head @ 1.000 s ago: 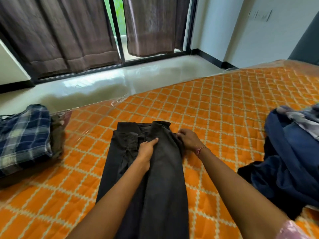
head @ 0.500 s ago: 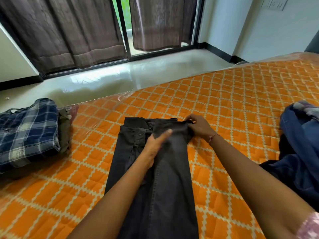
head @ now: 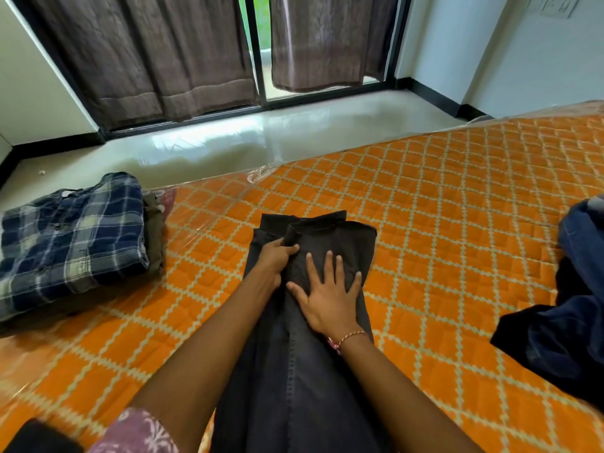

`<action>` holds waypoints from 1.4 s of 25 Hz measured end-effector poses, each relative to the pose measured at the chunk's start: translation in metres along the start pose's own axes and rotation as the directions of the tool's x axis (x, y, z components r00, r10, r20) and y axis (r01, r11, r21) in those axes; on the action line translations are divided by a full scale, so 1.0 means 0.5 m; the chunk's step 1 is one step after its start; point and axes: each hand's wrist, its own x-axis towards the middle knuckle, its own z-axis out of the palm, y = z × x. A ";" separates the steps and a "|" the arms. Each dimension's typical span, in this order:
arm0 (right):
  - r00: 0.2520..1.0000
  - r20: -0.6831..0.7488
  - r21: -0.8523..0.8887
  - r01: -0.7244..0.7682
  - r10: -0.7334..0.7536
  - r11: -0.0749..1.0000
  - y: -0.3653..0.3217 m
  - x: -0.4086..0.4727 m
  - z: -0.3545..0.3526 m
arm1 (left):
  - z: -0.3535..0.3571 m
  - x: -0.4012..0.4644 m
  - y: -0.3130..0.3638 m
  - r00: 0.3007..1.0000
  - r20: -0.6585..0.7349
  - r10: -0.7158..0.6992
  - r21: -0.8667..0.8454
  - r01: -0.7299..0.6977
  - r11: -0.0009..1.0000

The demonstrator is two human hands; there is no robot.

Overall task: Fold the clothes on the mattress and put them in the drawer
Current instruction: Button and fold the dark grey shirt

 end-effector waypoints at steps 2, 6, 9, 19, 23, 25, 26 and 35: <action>0.999 0.043 -0.014 -0.002 0.003 1.000 0.033 0.042 0.005 | -0.003 0.012 -0.001 0.994 -0.062 0.092 0.030 -0.090 0.996; 0.994 0.101 -0.101 0.058 -0.048 0.993 0.105 0.126 -0.029 | 0.018 -0.040 -0.034 0.760 -0.176 0.626 0.741 -0.317 0.592; 0.988 0.132 -0.093 0.099 -0.086 0.991 0.123 0.147 -0.051 | 0.027 -0.052 -0.096 0.862 0.118 0.493 0.947 -0.248 0.206; 0.986 -0.053 -0.051 -0.162 0.159 0.985 0.107 -0.055 0.000 | -0.083 -0.080 -0.121 0.885 0.359 0.296 0.933 -0.351 -0.082; 0.999 -0.023 -0.036 -0.045 0.044 0.998 0.001 -0.209 0.035 | -0.178 -0.191 -0.189 0.889 0.339 0.307 0.941 -0.320 -0.113; 1.000 -0.002 -0.004 0.015 -0.015 1.000 -0.053 -0.310 0.087 | -0.226 -0.229 -0.201 0.906 0.321 0.274 0.944 -0.284 -0.167; 1.000 0.000 -0.008 0.019 -0.019 1.000 -0.060 -0.336 0.107 | -0.247 -0.247 -0.204 0.924 0.297 0.239 0.950 -0.261 -0.173; 0.952 -0.220 0.256 0.268 -0.214 0.929 -0.133 -0.483 0.088 | -0.435 -0.524 -0.144 0.768 -0.121 0.629 0.961 -0.069 0.268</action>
